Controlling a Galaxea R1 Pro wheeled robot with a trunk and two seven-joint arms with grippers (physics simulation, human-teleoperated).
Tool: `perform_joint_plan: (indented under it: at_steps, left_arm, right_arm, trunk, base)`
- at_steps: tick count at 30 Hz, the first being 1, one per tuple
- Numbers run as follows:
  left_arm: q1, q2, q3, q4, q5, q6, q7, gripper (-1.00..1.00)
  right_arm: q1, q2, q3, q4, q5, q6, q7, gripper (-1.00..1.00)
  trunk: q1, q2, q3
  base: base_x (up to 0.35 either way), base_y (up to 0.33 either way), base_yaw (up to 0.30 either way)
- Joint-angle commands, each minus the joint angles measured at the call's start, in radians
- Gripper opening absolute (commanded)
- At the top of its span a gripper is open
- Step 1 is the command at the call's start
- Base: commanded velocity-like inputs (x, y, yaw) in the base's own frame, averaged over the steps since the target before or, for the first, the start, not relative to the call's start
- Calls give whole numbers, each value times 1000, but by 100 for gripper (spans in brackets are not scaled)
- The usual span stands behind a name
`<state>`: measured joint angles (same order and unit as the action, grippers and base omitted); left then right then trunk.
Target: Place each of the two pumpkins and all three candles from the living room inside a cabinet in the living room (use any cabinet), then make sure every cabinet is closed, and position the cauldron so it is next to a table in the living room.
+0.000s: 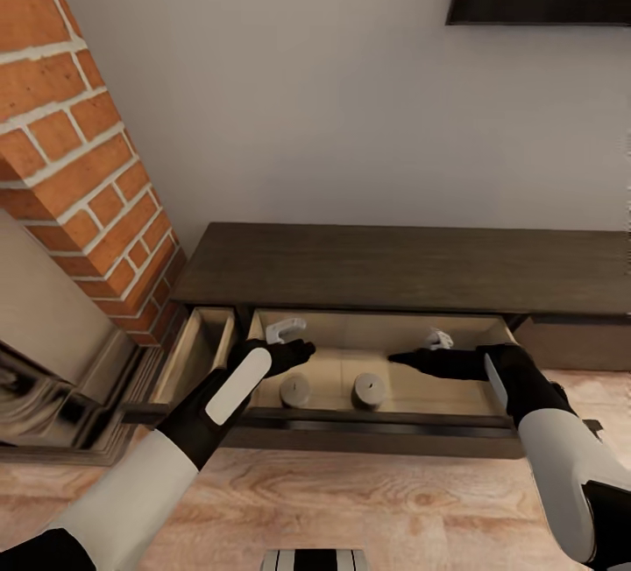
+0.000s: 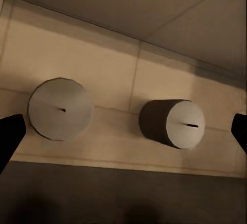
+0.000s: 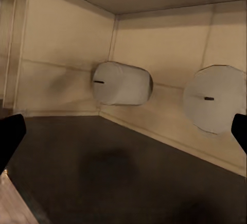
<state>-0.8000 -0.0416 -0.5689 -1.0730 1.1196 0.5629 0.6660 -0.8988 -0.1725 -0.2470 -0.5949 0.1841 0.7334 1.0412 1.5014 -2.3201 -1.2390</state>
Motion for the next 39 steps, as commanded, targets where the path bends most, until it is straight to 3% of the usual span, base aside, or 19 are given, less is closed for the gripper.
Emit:
perform_joint_plan:
  at_steps: [1,8,15,23,30,39]
  left_arm:
    - [0,0,1,0,0,1,-3,100]
    - [1,1,1,-10,22,2,-51,100]
    - [6,29,0,-35,38,6,-127,100]
    - [7,35,-3,-38,76,97,-246,100]
    - [7,35,-5,-30,78,104,-257,100]
    - [7,27,-6,-23,76,103,-258,100]
  right_arm:
    - [0,-6,0,1,1,0,14,100]
    - [1,-31,0,3,1,0,65,100]
    - [4,-56,0,0,3,0,135,100]
    - [11,-81,0,-13,10,-6,153,100]
    - [12,-95,0,-13,8,-14,153,100]
    - [31,-111,0,-9,13,-17,152,100]
  trunk:
    - [-4,7,3]
    - [-31,56,25]
    - [-58,105,47]
    - [-88,161,72]
    - [-115,210,94]
    - [-150,273,122]
  base:
    - [-326,0,0]
    - [-181,0,0]
    - [-7,0,0]
    - [0,0,0]
    - [-54,0,0]
    - [-314,0,0]
